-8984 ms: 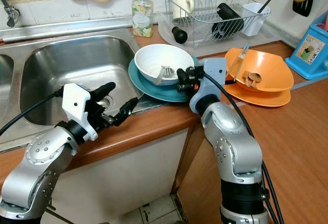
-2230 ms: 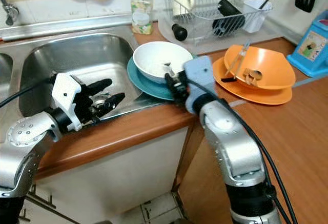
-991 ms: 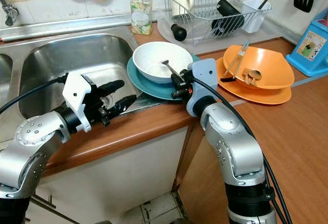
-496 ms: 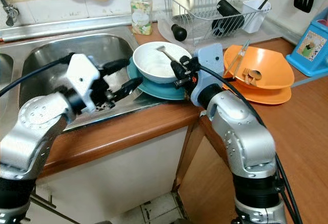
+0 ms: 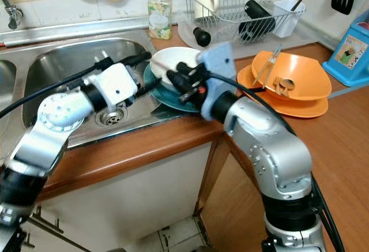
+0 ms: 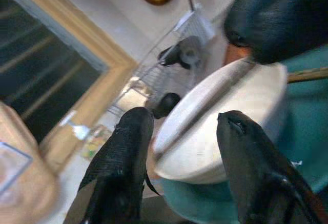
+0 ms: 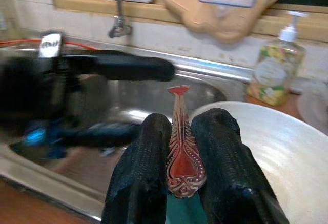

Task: Kitchen organization

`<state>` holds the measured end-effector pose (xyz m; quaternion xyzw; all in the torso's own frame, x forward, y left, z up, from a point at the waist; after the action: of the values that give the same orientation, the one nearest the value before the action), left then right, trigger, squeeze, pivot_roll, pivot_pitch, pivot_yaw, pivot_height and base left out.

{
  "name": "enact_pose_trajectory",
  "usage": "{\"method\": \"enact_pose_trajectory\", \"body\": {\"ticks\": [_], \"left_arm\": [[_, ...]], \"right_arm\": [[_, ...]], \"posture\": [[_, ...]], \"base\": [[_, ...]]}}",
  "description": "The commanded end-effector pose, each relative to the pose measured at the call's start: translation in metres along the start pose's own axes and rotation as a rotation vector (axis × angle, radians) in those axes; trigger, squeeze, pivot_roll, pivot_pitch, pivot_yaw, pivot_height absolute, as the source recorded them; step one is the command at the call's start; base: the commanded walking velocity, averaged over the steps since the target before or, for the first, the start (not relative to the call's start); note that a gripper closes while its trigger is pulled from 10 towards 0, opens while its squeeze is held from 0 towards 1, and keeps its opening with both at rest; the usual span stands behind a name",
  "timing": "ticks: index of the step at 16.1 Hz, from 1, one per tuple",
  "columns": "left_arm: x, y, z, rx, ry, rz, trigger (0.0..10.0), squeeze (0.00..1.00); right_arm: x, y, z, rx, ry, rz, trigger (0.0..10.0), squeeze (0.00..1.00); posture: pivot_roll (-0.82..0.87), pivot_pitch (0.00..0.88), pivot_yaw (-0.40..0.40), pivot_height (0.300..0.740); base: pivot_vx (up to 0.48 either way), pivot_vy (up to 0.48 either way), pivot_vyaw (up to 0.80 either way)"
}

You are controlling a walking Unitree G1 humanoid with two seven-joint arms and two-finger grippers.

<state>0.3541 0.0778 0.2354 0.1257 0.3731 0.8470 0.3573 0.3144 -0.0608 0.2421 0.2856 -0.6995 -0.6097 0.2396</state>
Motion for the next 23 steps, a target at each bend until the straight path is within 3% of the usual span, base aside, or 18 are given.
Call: {"method": "enact_pose_trajectory", "body": {"ticks": [1, 6, 12, 17, 18, 19, 20, 21, 22, 23], "left_arm": [[-0.005, 0.003, -0.003, -0.046, -0.025, -0.012, 0.0, 0.0], [-0.01, -0.005, -0.002, -0.145, -0.041, 0.005, 0.0, 0.0], [-0.007, -0.014, 0.005, -0.281, -0.039, 0.023, 0.0, 0.0], [-0.004, -0.017, 0.005, -0.345, -0.056, 0.021, 0.0, 0.0], [-0.003, -0.018, 0.005, -0.353, -0.053, 0.023, 0.0, 0.0], [-0.003, -0.019, 0.006, -0.358, -0.05, 0.026, 0.0, 0.0], [-0.003, -0.019, 0.006, -0.361, -0.047, 0.027, 0.0, 0.0], [-0.003, -0.02, 0.007, -0.364, -0.044, 0.027, 0.0, 0.0], [-0.003, -0.02, 0.009, -0.368, -0.035, 0.028, 0.0, 0.0], [-0.001, -0.025, 0.015, -0.372, -0.011, 0.044, 0.0, 0.0]], "right_arm": [[-0.002, 0.006, 0.007, 0.005, 0.025, -0.013, 0.0, 0.0], [-0.005, 0.007, 0.01, -0.004, 0.039, -0.014, 0.0, 0.0], [-0.006, 0.007, 0.009, -0.004, 0.027, -0.012, 0.0, 0.0], [-0.009, 0.007, 0.011, -0.005, 0.035, -0.011, 0.0, 0.0], [-0.009, 0.006, 0.011, -0.005, 0.033, -0.009, 7.1, 0.0], [-0.009, 0.006, 0.01, -0.012, 0.023, -0.007, 10.0, 0.0], [-0.009, 0.006, 0.01, -0.022, 0.016, -0.008, 10.0, 0.69], [-0.01, 0.006, 0.008, -0.031, 0.006, -0.012, 10.0, 0.69], [-0.01, 0.006, 0.007, -0.039, 0.001, -0.013, 10.0, 1.0], [-0.01, 0.007, 0.004, -0.028, -0.018, -0.013, 10.0, 1.0]], "posture": [[-0.05, 0.0, -0.019, 0.74], [-0.05, 0.0, -0.019, 0.74], [-0.05, 0.0, -0.016, 0.74], [-0.04, 0.0, -0.021, 0.74], [-0.04, 0.0, -0.021, 0.74], [-0.04, 0.0, -0.021, 0.74], [-0.04, 0.0, -0.02, 0.74], [-0.04, 0.0, -0.02, 0.74], [-0.04, 0.0, -0.02, 0.74], [-0.04, 0.0, -0.019, 0.74]], "base": [[0.0, 0.0, 0.0], [0.0, 0.0, 0.0], [0.0, 0.0, 0.0], [0.0, 0.0, 0.0], [0.0, 0.0, 0.0], [0.0, 0.0, 0.0], [0.0, 0.0, 0.0], [0.0, 0.0, 0.0], [0.0, 0.0, 0.0], [0.0, 0.0, 0.0]]}}
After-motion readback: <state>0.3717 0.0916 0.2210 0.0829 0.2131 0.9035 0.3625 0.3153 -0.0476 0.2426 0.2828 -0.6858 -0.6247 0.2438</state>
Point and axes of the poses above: a point about 5 cm out from each wrist's last joint towards the gripper, its own x axis pointing back from the gripper into the wrist, its own y axis along the axis of the wrist's last joint, z = x × y, the point moved 5 cm from there along -x, pointing out of the wrist towards the gripper, and after that the axes turned 6 degrees about x, right-handed, at the moved point
